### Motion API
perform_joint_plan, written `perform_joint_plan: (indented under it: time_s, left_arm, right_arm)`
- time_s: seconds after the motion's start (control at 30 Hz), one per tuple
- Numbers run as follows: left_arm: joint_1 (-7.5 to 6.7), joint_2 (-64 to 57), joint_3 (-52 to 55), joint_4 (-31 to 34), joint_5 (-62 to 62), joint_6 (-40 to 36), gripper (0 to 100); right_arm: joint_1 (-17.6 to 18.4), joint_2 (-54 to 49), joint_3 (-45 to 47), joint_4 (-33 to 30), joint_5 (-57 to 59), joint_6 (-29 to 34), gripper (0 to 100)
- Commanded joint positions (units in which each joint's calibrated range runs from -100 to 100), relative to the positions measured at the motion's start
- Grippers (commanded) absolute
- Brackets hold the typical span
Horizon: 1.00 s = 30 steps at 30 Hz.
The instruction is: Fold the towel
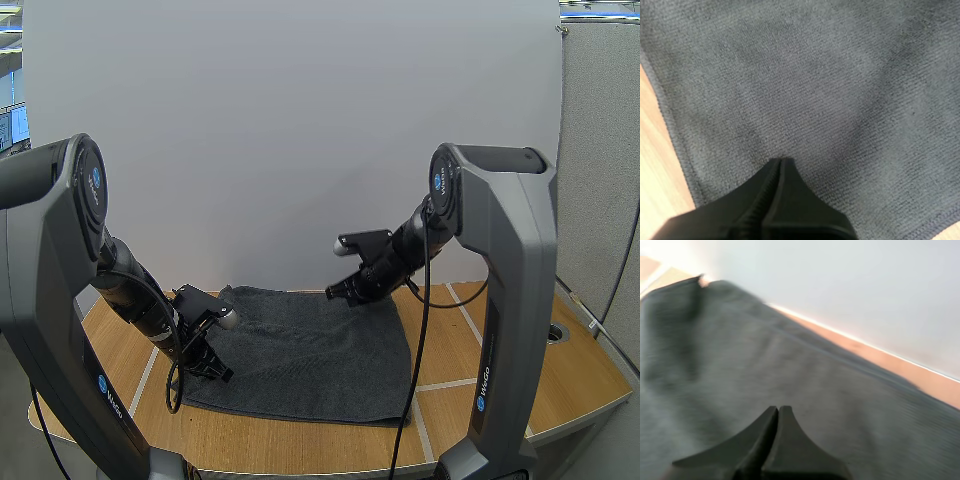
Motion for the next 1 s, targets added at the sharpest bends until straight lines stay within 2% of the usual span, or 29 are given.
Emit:
perform_joint_plan:
  time_s: [0.0,0.1,0.2,0.43,0.73,0.97]
  left_arm:
    - [-0.08,3.5,2.5,5.2,5.0,-0.9,0]
    - [-0.08,3.5,2.5,5.2,5.0,-1.6,0]
    - [-0.08,2.7,2.5,5.2,5.0,-1.7,0]
    - [-0.08,0.8,2.5,5.2,5.0,-2.0,0]
    - [-0.08,0.4,2.5,5.1,5.0,-2.7,0]
    - [-0.08,0.4,2.5,5.1,5.0,-2.9,0]
  right_arm:
    - [4.4,-4.2,-0.2,3.0,10.5,-3.6,0]
    - [7.5,-2.3,-1.0,3.0,7.9,-4.1,0]
    - [9.9,2.0,-7.0,3.0,9.9,-2.6,0]
    - [10.0,8.4,-17.7,4.5,23.4,0.5,0]
    - [10.4,12.0,-19.8,4.9,24.5,-0.3,0]
    - [11.5,13.9,-19.8,5.6,20.2,-1.8,0]
